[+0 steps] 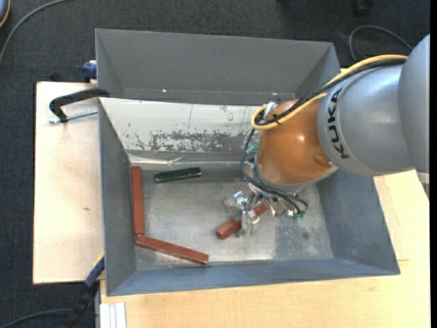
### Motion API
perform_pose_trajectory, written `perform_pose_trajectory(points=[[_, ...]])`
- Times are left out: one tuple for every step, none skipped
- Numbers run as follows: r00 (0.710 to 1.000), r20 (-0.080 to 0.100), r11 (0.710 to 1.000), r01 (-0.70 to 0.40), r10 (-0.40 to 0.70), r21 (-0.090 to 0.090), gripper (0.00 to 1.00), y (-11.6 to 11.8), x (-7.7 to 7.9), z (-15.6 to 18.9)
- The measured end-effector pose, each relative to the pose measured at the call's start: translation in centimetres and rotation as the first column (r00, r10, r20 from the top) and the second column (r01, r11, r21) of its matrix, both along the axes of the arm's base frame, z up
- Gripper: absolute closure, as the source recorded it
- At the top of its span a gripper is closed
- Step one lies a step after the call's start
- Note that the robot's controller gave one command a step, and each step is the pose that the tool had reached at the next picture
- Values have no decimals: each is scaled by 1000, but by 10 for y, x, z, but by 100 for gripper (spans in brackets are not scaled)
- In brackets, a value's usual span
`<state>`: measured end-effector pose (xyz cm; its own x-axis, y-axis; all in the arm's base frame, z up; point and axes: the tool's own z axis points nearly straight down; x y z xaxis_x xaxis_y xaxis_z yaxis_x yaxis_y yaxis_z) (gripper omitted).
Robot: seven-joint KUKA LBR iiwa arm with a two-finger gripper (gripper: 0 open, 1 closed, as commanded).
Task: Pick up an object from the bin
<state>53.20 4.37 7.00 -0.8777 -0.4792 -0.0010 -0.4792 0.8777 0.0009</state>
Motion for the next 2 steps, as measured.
perform_pose_trajectory(points=[[1000,13,1000,0,0,1,100,1,3,88],[1000,6,1000,1,-1,1,100,2,4,93]])
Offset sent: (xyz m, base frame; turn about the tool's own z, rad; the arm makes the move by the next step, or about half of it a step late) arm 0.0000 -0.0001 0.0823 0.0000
